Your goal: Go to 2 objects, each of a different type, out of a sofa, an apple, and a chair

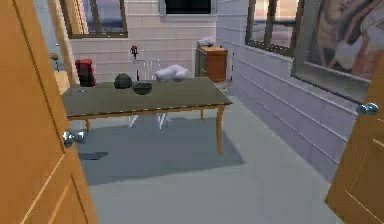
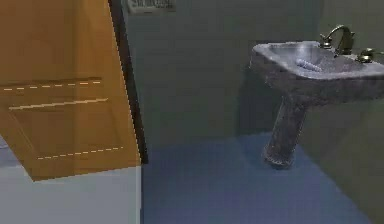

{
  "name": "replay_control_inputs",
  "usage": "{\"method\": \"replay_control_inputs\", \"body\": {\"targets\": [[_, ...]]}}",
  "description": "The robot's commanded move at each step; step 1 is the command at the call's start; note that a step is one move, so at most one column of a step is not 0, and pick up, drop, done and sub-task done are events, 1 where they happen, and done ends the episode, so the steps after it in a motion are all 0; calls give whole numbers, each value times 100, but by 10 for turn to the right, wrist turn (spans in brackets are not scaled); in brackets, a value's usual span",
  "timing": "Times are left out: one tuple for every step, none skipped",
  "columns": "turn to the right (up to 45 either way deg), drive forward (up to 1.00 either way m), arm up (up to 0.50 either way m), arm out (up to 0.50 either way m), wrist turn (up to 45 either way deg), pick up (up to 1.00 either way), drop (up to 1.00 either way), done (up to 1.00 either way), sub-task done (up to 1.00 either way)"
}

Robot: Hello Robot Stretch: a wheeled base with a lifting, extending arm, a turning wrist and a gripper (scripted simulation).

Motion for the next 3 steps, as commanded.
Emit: {"method": "replay_control_inputs", "body": {"targets": [[0, 80, 0, 0, 0, 0, 0, 0, 0], [-90, 0, 0, 0, 0, 0, 0, 0, 0], [0, 40, 0, 0, 0, 0, 0, 0, 0]]}}
